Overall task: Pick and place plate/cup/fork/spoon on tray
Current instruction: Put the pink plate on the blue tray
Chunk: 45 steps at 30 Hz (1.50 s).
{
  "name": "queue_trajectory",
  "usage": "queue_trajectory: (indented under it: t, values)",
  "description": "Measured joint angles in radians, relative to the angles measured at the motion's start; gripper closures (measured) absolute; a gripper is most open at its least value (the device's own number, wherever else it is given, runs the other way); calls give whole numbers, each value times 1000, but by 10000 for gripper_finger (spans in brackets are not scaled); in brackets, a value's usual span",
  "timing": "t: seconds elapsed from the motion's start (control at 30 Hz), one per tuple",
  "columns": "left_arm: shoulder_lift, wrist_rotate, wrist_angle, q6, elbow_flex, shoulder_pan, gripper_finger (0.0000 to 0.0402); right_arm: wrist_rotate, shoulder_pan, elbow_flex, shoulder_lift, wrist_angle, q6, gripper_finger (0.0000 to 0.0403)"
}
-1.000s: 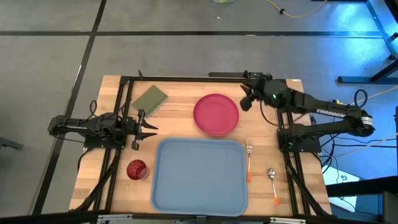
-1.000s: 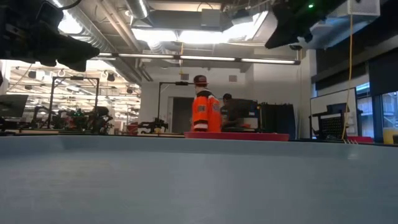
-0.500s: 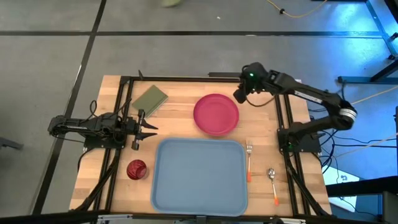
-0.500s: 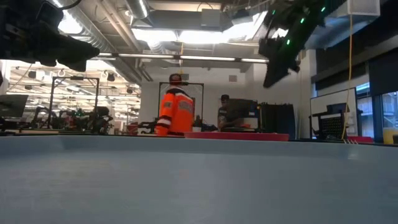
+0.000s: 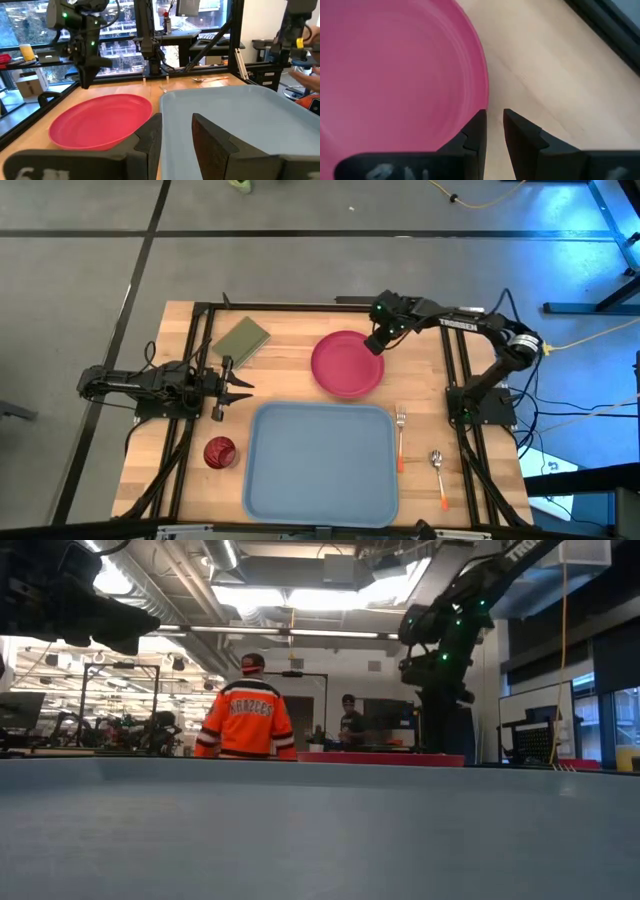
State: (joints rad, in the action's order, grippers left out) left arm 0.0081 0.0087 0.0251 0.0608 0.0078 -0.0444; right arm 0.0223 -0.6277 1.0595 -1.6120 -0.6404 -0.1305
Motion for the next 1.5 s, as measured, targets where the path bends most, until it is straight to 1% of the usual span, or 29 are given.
queue_trajectory:
  t: [0.13, 0.3, 0.47, 1.23, 1.5]
  values:
    - [0, 0, 0, 0, 0, 0, 302, -6, -1, 0, -32, -6, 0, 333]
    - [0, 0, 0, 0, 0, 0, 302, -78, 0, 0, -52, -6, 2, 333]
    - [0, 0, 0, 0, 0, 0, 301, -104, 0, 0, -58, -6, 2, 333]
    - [0, 0, 0, 0, 0, 0, 302, -98, 5, 0, -58, -5, -23, 333]
    - [0, 0, 0, 0, 0, 0, 302, -110, 5, 0, -58, -7, -78, 333]
